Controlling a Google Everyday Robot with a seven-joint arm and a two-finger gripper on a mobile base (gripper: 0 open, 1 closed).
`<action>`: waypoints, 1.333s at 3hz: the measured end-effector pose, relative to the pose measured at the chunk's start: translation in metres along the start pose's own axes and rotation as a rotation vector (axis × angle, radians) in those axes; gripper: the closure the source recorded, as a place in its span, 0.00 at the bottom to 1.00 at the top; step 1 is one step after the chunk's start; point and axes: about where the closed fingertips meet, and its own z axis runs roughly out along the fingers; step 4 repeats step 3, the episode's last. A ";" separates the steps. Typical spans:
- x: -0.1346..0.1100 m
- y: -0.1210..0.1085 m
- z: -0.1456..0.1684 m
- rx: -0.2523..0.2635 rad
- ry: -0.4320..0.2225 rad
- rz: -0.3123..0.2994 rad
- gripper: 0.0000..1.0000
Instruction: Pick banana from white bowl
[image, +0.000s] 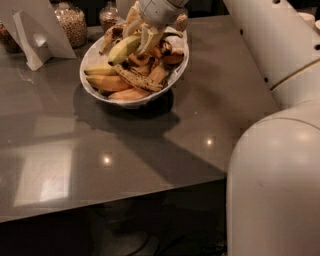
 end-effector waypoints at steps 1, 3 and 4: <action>-0.007 -0.005 -0.011 -0.044 0.042 -0.042 1.00; -0.019 -0.011 -0.033 -0.065 0.029 -0.074 1.00; -0.019 -0.011 -0.033 -0.065 0.029 -0.074 1.00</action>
Offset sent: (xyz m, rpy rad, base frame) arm -0.0174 -0.0088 0.0463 -0.1959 -0.0570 0.0406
